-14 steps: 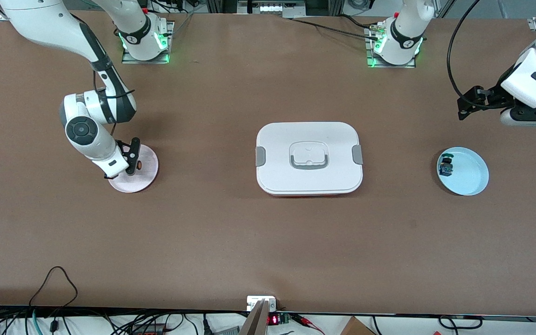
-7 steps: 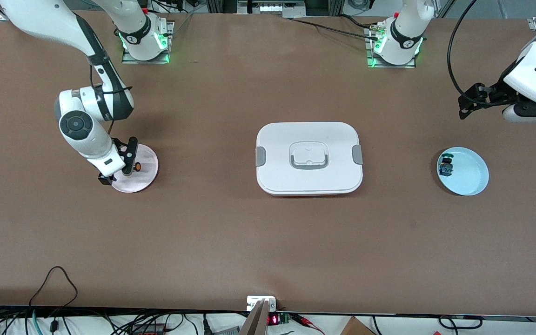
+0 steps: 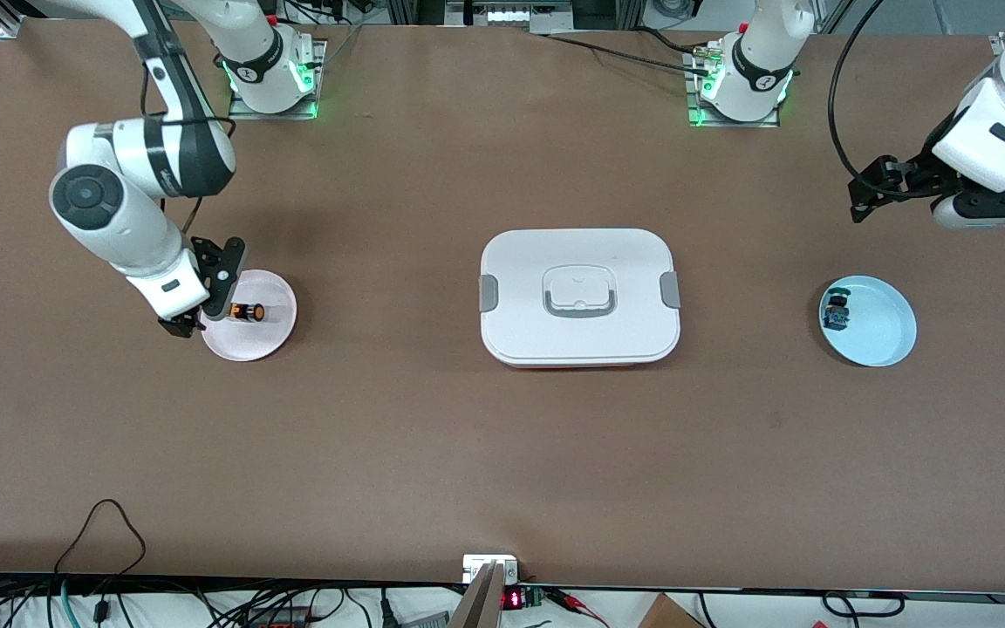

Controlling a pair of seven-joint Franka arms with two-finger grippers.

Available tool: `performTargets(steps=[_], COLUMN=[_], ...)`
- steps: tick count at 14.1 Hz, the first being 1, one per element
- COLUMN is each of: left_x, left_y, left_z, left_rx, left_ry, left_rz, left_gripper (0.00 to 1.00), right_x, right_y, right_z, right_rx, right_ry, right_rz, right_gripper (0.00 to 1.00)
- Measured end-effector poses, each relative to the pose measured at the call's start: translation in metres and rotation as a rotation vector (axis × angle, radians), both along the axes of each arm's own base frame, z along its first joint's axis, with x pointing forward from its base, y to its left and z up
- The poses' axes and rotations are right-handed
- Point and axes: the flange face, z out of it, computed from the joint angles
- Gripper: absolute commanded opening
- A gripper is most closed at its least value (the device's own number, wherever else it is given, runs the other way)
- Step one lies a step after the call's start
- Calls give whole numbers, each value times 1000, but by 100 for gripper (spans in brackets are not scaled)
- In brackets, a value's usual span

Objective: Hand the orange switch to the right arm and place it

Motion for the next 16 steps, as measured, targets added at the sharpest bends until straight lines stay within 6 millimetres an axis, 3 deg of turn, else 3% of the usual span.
performTargets(steps=[3, 6, 9, 12, 16], left_x=[0, 0, 0, 0, 0], left_y=[-1, -1, -1, -1, -1], left_z=[0, 0, 0, 0, 0], left_rx=[0, 0, 0, 0, 0], left_ry=[1, 1, 1, 1, 2], left_rz=[2, 2, 3, 4, 5], left_gripper=[100, 100, 100, 100, 100], right_x=[12, 23, 24, 13, -9], right_y=[10, 7, 9, 19, 42], right_z=[57, 90, 115, 133, 153], right_rx=[75, 124, 170, 195, 70], right_ry=[-3, -32, -58, 20, 151], right_rz=[-55, -163, -423, -710, -1127], right_gripper=[100, 100, 100, 100, 100])
